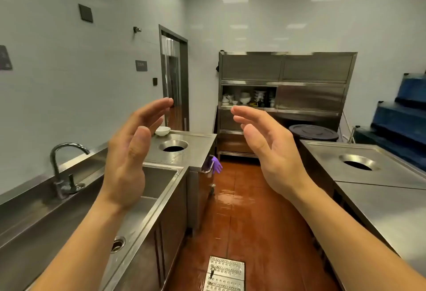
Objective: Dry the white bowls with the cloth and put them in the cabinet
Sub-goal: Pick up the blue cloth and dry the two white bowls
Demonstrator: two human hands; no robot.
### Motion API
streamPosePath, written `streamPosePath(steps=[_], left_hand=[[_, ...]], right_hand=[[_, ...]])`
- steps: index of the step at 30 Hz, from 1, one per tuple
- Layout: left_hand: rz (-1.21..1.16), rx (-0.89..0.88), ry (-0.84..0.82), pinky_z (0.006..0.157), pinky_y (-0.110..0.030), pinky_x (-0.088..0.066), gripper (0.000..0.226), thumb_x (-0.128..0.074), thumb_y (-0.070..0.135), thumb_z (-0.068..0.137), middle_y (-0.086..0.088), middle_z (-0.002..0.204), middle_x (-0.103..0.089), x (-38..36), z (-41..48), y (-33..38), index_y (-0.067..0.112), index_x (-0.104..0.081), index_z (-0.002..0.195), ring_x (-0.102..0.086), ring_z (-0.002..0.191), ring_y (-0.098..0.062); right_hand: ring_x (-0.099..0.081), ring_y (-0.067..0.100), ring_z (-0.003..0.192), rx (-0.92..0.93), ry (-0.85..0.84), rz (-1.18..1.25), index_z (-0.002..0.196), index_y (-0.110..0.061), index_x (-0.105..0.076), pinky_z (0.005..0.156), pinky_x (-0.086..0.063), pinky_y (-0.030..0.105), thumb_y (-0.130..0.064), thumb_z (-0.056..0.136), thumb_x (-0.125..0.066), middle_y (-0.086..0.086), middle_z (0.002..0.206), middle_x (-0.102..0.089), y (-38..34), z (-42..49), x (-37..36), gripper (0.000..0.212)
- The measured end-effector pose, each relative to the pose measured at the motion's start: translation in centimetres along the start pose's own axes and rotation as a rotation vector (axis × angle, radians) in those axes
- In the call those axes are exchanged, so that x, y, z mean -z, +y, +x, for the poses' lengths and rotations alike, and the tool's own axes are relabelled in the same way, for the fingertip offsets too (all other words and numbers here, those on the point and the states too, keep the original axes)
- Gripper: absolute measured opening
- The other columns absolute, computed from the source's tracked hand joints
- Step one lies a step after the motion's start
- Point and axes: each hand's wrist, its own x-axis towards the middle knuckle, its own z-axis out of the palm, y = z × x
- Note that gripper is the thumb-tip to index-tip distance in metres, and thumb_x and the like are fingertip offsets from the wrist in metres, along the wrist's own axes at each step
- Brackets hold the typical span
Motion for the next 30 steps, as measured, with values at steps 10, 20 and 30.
streamPosePath(steps=[10, 20, 30], left_hand=[[0.047, 0.040, 0.001, 0.121, -0.035, -0.043, 0.054, -0.043, 0.078, 0.097, 0.016, 0.148, -0.066, -1.0, 9.0, -15.6, 0.049, -0.063, 0.138, -0.055, 0.147, -0.020], [0.151, 0.019, 0.023, 0.119, -0.035, -0.045, 0.052, -0.041, 0.078, 0.098, 0.019, 0.147, -0.065, -6.1, 17.8, -34.7, 0.052, -0.061, 0.138, -0.057, 0.145, -0.019], [0.304, 0.056, 0.168, 0.117, -0.040, -0.048, 0.065, -0.042, 0.085, 0.092, 0.012, 0.143, -0.067, -7.0, 27.9, -50.7, 0.040, -0.060, 0.135, -0.060, 0.141, -0.022]], right_hand=[[-0.061, 0.003, 0.129, -0.031, -0.006, 0.032, 0.140, -0.023, -0.059, 0.105, -0.049, 0.018, -0.055, 0.093, -0.045, -0.009, 0.138, -0.066, 14.0, 11.1, -3.1, 0.058], [-0.062, 0.008, 0.131, 0.018, -0.078, 0.110, 0.139, -0.031, -0.057, 0.109, -0.051, 0.033, -0.064, 0.095, -0.048, -0.010, 0.140, -0.066, 34.8, 22.9, -3.7, 0.056], [-0.064, 0.009, 0.128, 0.095, -0.207, 0.253, 0.140, -0.025, -0.059, 0.108, -0.053, 0.033, -0.075, 0.092, -0.045, -0.008, 0.137, -0.068, 51.6, 39.0, -7.3, 0.070]])
